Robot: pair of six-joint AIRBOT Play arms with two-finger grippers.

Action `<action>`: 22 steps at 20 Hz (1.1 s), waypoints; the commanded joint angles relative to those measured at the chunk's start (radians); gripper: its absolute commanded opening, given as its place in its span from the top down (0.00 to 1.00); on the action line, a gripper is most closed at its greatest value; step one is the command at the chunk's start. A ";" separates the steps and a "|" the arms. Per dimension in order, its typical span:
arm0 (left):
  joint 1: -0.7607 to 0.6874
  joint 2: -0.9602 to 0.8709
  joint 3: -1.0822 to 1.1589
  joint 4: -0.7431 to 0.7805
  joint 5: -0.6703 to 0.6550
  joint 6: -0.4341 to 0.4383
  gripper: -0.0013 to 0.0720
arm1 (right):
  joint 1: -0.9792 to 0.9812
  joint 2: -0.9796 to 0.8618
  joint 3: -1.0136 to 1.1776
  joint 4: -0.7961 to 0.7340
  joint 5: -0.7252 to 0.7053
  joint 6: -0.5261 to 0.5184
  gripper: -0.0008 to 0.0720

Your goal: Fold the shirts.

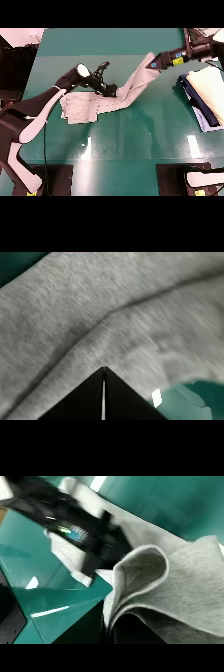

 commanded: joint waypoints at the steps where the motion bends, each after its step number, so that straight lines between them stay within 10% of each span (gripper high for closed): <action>1: -0.013 -0.066 0.045 0.019 -0.034 -0.011 0.96 | 0.112 0.002 0.108 -0.005 -0.017 0.020 0.98; 10: 0.029 -0.038 0.199 0.147 -0.235 -0.003 0.96 | 0.239 -0.040 0.126 -0.002 -0.058 0.019 0.98; 22: 0.439 0.415 0.234 0.499 -0.473 -0.010 0.95 | 0.460 -0.210 0.126 0.000 -0.300 -0.015 0.97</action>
